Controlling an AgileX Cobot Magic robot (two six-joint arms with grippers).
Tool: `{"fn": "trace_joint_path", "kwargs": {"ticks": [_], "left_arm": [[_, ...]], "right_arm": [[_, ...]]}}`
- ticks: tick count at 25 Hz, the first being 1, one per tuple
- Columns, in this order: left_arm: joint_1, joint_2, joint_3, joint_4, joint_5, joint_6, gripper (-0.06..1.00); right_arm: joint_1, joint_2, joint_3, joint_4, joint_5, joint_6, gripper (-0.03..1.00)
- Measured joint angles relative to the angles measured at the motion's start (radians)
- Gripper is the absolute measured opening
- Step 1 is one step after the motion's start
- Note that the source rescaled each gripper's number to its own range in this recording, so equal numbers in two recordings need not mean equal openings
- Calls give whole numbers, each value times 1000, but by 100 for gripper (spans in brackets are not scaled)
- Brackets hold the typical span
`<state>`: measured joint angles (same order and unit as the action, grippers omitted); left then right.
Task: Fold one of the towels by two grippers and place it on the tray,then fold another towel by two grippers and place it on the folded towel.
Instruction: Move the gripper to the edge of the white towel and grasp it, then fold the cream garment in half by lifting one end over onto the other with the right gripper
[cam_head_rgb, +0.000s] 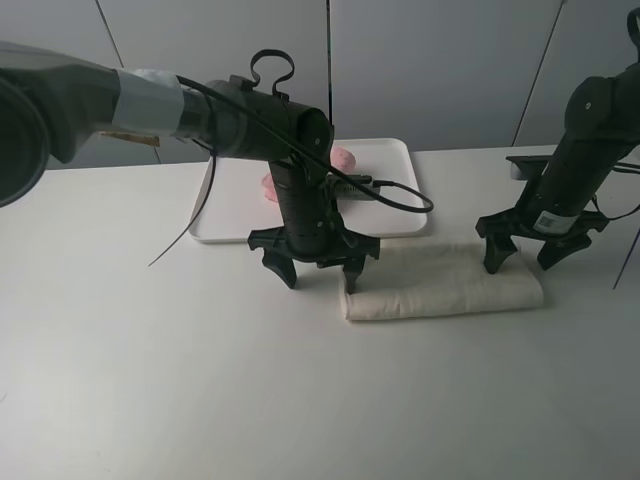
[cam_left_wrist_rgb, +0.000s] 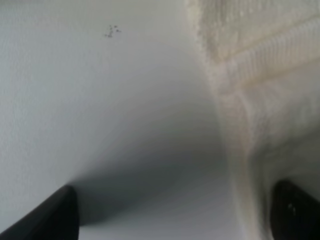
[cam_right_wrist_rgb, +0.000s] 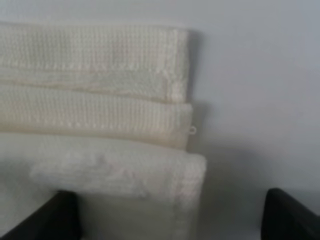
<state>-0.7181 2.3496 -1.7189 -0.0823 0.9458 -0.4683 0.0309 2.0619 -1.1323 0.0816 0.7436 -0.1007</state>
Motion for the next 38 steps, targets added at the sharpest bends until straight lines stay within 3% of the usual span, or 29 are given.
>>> {"fn": "trace_joint_path", "kwargs": {"ticks": [3, 12, 14, 18, 33, 38], "left_arm": [[0, 0, 0, 0, 0, 0, 99], [0, 2, 0, 0, 0, 2, 99], [0, 2, 0, 0, 0, 2, 99], [0, 2, 0, 0, 0, 2, 99], [0, 2, 0, 0, 3, 4, 99], [0, 2, -1, 0, 5, 8, 99]], "right_arm": [[25, 0, 10, -11, -16, 0, 67], [99, 6, 16, -90, -38, 72, 61], [104, 6, 16, -90, -38, 89, 48], [118, 6, 16, -66, -36, 101, 10], [118, -34, 29, -40, -28, 85, 10], [118, -106, 39, -3, 42, 71, 10]]}}
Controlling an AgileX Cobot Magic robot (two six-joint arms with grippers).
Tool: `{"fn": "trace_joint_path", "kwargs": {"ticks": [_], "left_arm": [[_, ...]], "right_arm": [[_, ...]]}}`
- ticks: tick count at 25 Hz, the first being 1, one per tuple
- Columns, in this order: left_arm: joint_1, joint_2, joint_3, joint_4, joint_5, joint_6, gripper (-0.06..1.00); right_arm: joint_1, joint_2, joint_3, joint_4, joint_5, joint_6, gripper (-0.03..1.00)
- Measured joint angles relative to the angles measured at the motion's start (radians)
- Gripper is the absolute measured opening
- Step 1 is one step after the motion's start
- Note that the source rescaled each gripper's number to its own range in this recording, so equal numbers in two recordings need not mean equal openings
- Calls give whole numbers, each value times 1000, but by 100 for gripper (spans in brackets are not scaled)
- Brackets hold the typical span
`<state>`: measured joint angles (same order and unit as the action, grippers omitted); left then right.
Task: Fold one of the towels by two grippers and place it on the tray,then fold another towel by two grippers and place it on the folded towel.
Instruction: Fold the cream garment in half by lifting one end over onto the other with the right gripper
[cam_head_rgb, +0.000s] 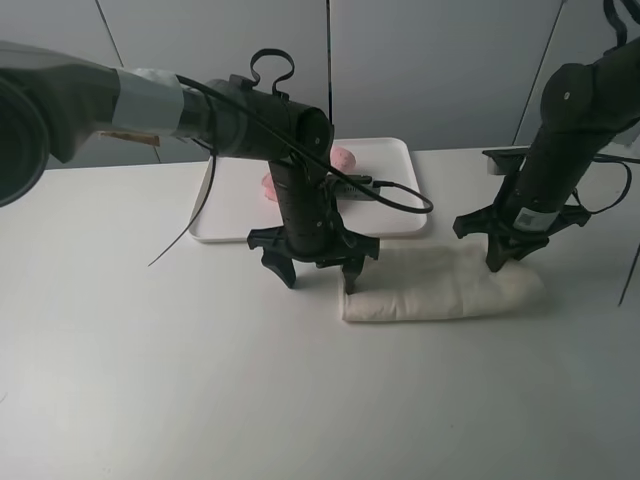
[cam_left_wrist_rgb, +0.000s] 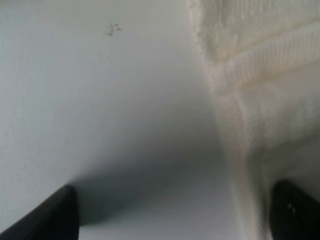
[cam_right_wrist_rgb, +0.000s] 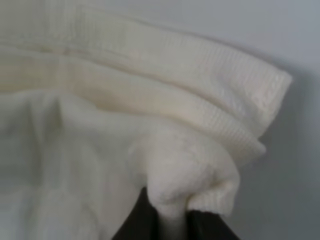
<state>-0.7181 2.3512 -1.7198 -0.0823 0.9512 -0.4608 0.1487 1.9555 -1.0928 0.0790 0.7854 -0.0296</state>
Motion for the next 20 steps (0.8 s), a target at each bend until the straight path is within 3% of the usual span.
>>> {"fn": "trace_joint_path", "kwargs": {"ticks": [13, 20], "left_arm": [[0, 0, 0, 0, 5, 12, 99], [0, 0, 0, 0, 6, 14, 99]], "right_arm": [[0, -119, 0, 366, 116, -190, 10], [0, -120, 0, 607, 131, -301, 10]]}}
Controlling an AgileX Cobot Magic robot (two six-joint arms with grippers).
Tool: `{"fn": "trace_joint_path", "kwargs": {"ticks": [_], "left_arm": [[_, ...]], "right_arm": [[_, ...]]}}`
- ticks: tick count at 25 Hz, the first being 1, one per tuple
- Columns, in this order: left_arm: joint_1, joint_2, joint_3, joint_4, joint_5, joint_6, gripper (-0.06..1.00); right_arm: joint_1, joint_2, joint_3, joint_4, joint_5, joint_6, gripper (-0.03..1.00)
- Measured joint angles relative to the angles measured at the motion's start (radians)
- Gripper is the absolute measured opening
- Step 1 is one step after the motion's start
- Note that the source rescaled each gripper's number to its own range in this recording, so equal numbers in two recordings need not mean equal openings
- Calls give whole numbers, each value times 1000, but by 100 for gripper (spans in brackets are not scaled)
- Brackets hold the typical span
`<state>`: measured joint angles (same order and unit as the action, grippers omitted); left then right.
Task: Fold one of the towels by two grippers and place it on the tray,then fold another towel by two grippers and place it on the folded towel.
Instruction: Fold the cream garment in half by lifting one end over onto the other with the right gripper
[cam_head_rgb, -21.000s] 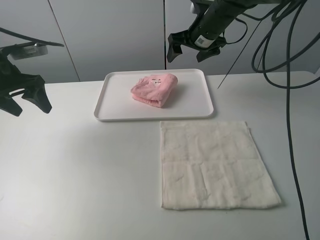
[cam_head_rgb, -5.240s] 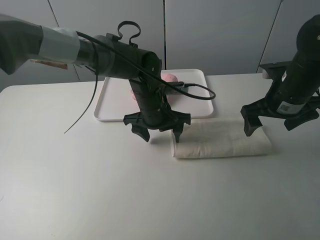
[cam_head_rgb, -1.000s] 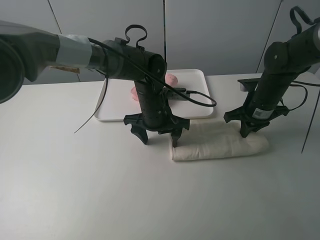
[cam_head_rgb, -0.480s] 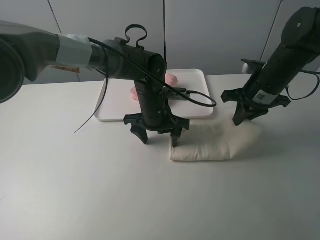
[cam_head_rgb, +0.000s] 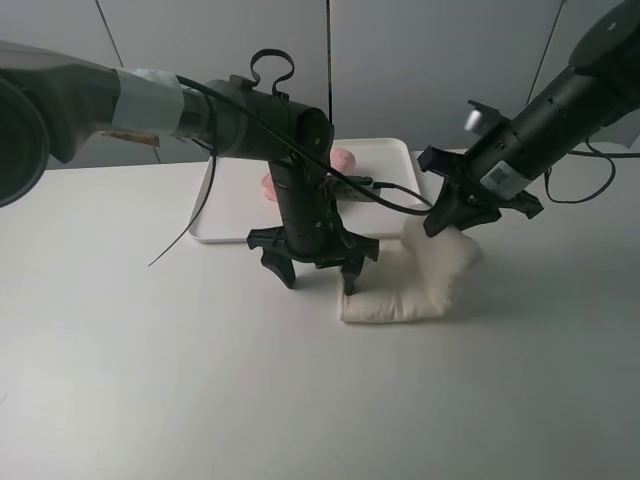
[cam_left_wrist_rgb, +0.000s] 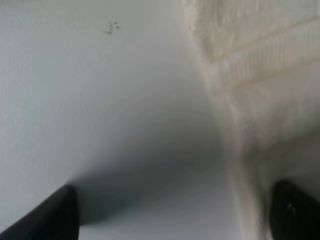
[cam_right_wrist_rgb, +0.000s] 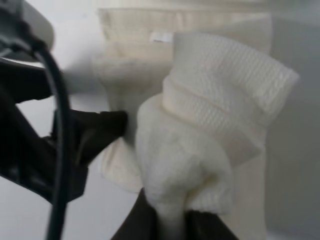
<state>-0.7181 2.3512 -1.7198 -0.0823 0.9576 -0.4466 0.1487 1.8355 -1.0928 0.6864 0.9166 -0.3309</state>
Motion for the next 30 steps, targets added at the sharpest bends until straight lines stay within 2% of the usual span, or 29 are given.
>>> {"fn": "trace_joint_path", "kwargs": {"ticks": [6, 11, 17, 22, 25, 30], "left_arm": [[0, 0, 0, 0, 0, 0, 99], [0, 0, 0, 0, 0, 2, 99], [0, 0, 0, -2, 0, 2, 99], [0, 0, 0, -2, 2, 4, 99], [0, 0, 0, -2, 2, 4, 99], [0, 0, 0, -4, 2, 4, 99]], "right_arm": [[0, 0, 62, 125, -59, -61, 10], [0, 0, 160, 343, -119, -234, 10], [0, 0, 239, 511, -186, -389, 10], [0, 0, 279, 684, -200, -529, 10], [0, 0, 296, 759, -208, -587, 10], [42, 0, 299, 810, -238, -637, 10]]}}
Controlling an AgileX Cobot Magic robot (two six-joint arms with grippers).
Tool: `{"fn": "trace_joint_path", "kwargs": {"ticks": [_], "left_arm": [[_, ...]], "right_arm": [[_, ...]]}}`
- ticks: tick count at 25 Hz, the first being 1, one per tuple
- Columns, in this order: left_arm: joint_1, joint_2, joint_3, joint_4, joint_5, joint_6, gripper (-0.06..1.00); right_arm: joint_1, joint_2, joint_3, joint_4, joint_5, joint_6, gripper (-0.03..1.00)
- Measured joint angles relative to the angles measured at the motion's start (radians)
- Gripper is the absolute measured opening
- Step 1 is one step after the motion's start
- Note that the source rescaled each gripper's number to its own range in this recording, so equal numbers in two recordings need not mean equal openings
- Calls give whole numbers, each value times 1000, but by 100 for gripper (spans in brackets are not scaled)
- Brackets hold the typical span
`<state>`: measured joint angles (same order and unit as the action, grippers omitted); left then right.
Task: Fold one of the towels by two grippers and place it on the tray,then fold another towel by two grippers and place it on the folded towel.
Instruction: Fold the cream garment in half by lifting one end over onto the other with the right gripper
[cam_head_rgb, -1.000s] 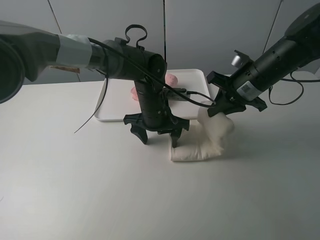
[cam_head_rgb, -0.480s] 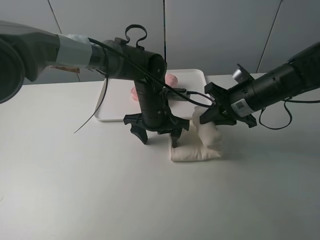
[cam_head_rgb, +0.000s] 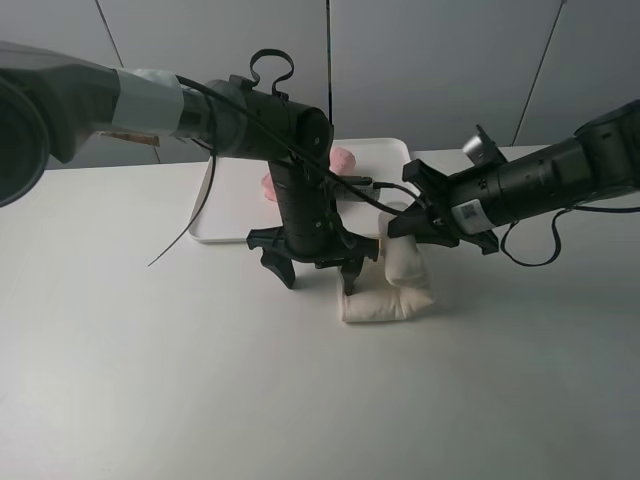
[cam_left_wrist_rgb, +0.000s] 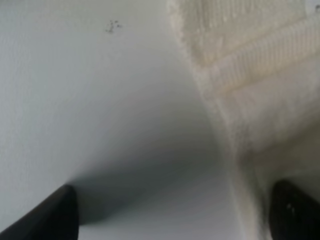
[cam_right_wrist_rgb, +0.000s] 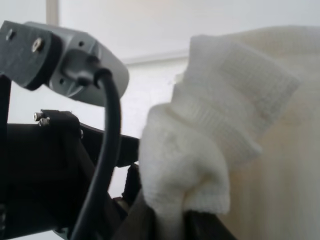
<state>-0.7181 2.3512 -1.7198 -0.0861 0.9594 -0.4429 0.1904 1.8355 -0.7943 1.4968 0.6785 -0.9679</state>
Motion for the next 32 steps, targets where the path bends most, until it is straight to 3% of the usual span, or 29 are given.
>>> {"fn": "trace_joint_path", "kwargs": {"ticks": [6, 14, 21, 27, 32], "left_arm": [[0, 0, 0, -2, 0, 0, 99], [1, 0, 0, -22, 2, 8, 99], [38, 0, 0, -159, 20, 64, 99], [70, -10, 0, -177, 35, 92, 99], [111, -56, -67, -166, 89, 138, 99]], "right_arm": [[21, 9, 0, 7, -43, -26, 10], [27, 88, 0, 40, -11, -61, 10], [27, 91, 0, 134, 17, -143, 10], [27, 91, 0, 138, 18, -168, 41], [27, 91, 0, 142, 21, -168, 44]]}}
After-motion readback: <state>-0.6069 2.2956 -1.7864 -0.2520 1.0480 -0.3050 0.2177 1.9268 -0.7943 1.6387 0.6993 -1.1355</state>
